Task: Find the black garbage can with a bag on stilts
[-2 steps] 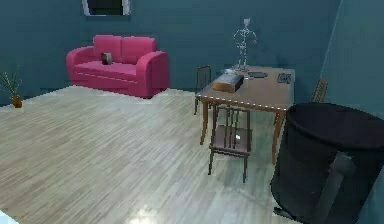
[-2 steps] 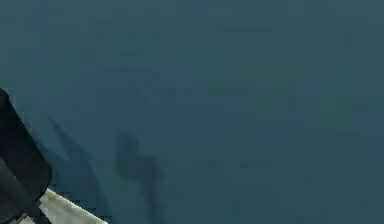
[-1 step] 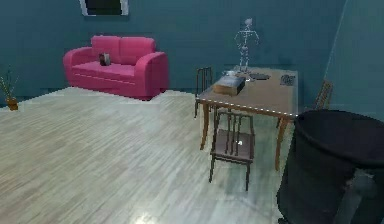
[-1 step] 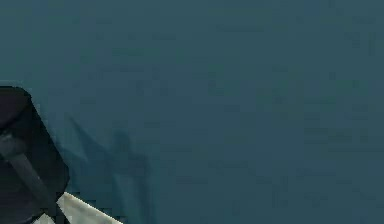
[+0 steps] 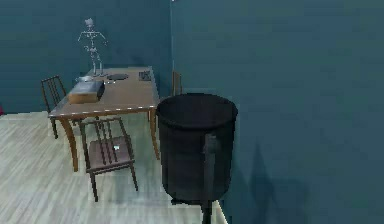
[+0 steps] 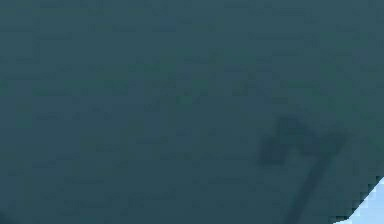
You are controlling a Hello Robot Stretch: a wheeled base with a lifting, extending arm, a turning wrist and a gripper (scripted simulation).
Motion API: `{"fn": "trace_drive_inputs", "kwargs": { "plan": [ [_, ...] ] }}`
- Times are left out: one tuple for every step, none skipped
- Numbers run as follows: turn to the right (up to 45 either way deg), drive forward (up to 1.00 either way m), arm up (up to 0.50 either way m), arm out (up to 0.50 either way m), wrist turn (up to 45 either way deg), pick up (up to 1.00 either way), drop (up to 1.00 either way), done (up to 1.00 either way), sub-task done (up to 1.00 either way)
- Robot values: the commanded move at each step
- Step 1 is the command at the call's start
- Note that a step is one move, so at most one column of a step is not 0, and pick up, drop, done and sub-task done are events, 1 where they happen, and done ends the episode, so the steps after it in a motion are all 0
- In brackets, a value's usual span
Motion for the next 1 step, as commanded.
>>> {"fn": "trace_drive_inputs", "kwargs": {
  "plan": [
    [0.0, 0.0, 0.0, 0.0, 0.0, 0.0, 0.0, 1.0, 0.0]
  ]
}}
